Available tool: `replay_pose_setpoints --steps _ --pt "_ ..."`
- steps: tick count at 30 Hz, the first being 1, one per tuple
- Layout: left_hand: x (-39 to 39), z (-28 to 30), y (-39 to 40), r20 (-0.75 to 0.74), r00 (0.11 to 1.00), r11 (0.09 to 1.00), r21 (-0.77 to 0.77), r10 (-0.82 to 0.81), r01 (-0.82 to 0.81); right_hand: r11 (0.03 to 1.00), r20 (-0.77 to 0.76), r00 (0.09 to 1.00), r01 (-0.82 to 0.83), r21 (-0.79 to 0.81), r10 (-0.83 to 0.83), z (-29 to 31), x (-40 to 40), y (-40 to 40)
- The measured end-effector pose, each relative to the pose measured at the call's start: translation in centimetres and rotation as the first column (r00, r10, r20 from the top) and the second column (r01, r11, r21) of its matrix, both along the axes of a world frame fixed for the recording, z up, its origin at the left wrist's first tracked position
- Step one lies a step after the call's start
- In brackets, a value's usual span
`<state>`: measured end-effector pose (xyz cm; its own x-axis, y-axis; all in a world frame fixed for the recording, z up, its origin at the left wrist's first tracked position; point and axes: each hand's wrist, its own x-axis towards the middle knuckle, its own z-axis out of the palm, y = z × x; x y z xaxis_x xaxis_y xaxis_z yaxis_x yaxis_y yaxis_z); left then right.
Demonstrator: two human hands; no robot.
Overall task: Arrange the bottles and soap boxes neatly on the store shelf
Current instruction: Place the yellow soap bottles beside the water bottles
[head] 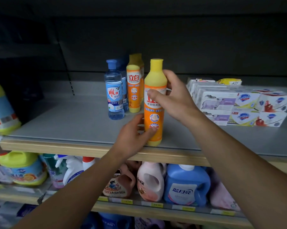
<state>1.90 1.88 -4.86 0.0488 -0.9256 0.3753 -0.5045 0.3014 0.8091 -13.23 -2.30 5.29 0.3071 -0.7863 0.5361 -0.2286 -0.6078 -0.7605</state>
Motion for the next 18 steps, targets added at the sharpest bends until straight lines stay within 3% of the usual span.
replay_pose_setpoints --steps 4,10,14,18 --pt "3.8 -0.7 -0.1 0.286 0.944 0.985 0.009 0.163 -0.173 0.999 -0.019 0.999 -0.027 0.047 0.027 -0.1 0.2 -0.9" --pt "8.6 -0.9 -0.1 0.630 0.733 0.943 0.000 0.258 -0.333 0.984 -0.157 0.987 -0.007 0.180 0.036 -3.9 -0.3 -0.8" --pt "9.8 -1.2 -0.5 0.716 0.651 0.928 0.012 0.252 -0.373 0.981 -0.224 0.973 0.102 0.165 -0.063 -8.7 -0.5 0.3" --pt "9.5 -2.1 -0.8 0.718 0.620 0.913 -0.054 0.316 -0.403 0.972 -0.231 0.961 0.187 0.140 -0.151 -9.4 0.9 -1.4"
